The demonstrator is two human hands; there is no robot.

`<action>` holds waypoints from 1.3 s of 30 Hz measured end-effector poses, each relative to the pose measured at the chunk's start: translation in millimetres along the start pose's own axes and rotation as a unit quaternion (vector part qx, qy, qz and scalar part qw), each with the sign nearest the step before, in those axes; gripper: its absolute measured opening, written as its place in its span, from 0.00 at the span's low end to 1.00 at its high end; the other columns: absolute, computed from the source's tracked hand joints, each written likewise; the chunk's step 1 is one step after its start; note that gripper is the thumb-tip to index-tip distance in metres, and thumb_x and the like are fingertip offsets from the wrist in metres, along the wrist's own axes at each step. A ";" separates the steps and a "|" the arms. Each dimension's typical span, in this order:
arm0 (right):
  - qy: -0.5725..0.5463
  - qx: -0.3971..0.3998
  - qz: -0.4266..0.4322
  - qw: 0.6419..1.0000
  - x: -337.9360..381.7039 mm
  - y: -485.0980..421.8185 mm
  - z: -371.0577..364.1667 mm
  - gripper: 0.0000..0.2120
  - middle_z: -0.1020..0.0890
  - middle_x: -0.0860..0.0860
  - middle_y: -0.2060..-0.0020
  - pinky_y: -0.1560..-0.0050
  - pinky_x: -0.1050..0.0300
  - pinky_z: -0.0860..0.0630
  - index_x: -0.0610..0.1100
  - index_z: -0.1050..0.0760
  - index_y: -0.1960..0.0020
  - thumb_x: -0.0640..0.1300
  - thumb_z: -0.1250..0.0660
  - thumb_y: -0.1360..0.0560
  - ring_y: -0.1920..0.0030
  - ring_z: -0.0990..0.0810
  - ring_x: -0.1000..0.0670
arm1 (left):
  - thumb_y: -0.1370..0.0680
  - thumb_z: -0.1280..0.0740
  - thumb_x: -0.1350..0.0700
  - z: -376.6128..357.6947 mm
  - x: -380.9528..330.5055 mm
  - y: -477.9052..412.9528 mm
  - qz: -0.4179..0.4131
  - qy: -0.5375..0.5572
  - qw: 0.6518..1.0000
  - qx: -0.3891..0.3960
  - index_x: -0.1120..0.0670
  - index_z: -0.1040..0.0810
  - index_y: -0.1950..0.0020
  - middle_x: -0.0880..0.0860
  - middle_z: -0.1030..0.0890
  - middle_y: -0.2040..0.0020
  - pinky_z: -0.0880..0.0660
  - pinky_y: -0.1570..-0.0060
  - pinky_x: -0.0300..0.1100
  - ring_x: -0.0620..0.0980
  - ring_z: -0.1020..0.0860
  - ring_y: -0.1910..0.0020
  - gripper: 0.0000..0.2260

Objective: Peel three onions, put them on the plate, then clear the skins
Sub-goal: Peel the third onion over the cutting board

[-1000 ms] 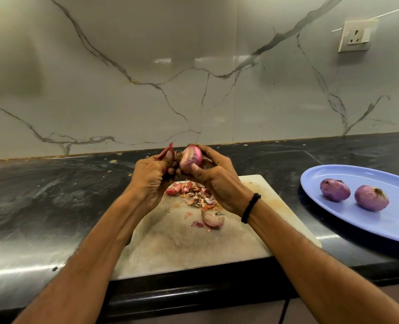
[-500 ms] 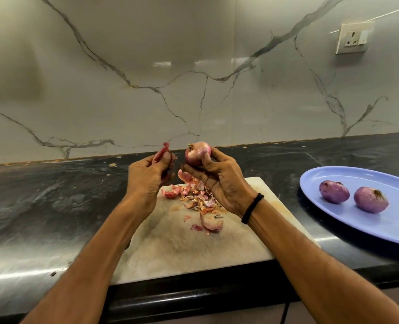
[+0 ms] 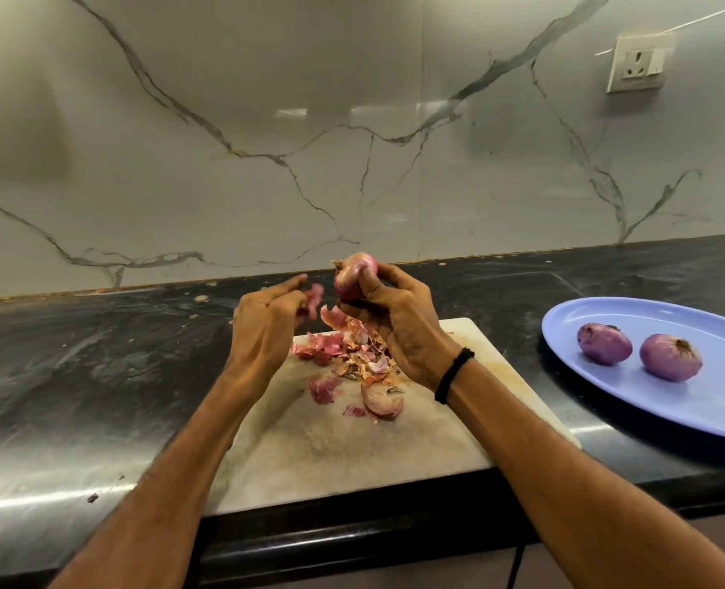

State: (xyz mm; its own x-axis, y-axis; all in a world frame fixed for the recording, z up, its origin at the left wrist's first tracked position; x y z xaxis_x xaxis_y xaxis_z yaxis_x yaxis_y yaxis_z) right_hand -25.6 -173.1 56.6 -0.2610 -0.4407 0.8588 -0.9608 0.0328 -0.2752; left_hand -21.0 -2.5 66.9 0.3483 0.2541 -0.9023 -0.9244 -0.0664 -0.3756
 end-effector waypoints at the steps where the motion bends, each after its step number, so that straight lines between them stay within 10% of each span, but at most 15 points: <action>1: 0.014 -0.002 0.005 1.000 0.2 0.2 -0.3 0.28 0.20 0.38 0.42 0.46 0.45 0.20 0.36 0.28 0.34 0.47 0.29 0.30 0.48 0.16 0.40 | 0.29 0.37 0.53 0.0 -0.9 -0.8 -0.008 -0.007 1.000 0.005 0.55 0.19 0.35 0.50 0.16 0.47 0.19 0.46 0.50 0.54 0.17 0.54 0.23; 7: 0.084 -0.005 0.013 0.996 0.0 1.6 -0.8 0.26 0.18 0.39 0.46 0.52 0.50 0.17 0.41 0.26 0.37 0.46 0.26 0.33 0.50 0.16 0.42 | 0.33 0.37 0.56 -3.2 -16.4 3.7 -0.094 -0.006 0.995 0.045 0.53 0.28 0.25 0.51 0.25 0.29 0.24 0.53 0.27 0.31 0.23 0.45 0.34; 15: 0.164 -0.002 0.075 0.984 2.3 1.8 -0.9 0.16 0.16 0.43 0.49 0.56 0.55 0.18 0.39 0.23 0.36 0.45 0.38 0.20 0.54 0.15 0.47 | 0.26 0.30 0.50 -18.5 -15.7 5.3 -0.123 0.002 0.987 0.103 0.53 0.28 0.26 0.44 0.22 0.36 0.26 0.43 0.28 0.33 0.22 0.42 0.28; 23: 0.186 -0.104 0.125 0.969 9.4 -3.5 9.9 0.10 0.15 0.43 0.56 0.55 0.52 0.17 0.36 0.18 0.47 0.40 0.28 0.27 0.58 0.14 0.47 | 0.22 0.29 0.60 -15.6 -9.8 -1.7 -0.136 -0.002 0.990 0.028 0.56 0.23 0.30 0.50 0.18 0.37 0.24 0.41 0.33 0.36 0.19 0.44 0.20; 39: 0.076 -0.019 0.006 0.997 4.4 -30.7 -3.0 0.02 0.18 0.42 0.59 0.58 0.58 0.19 0.38 0.23 0.52 0.34 0.34 0.23 0.60 0.17 0.48 | 0.23 0.27 0.61 6.7 -4.6 -13.2 -0.121 0.040 0.989 -0.075 0.55 0.16 0.41 0.48 0.14 0.49 0.19 0.45 0.40 0.44 0.16 0.48 0.12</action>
State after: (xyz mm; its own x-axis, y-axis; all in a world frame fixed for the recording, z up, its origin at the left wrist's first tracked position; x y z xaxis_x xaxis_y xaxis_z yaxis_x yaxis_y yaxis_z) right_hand 2.5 -173.3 70.1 -0.2813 -0.2996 0.9116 -0.9595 0.0724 -0.2723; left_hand -11.4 3.7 77.5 0.5723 0.2041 -0.7942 -0.7817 -0.1570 -0.6036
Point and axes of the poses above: each hand's wrist, its own y-axis away from the middle knuckle, its own z-axis out of the back of the hand, x = y × z, the point moved 6 cm from there along -y, towards the middle knuckle
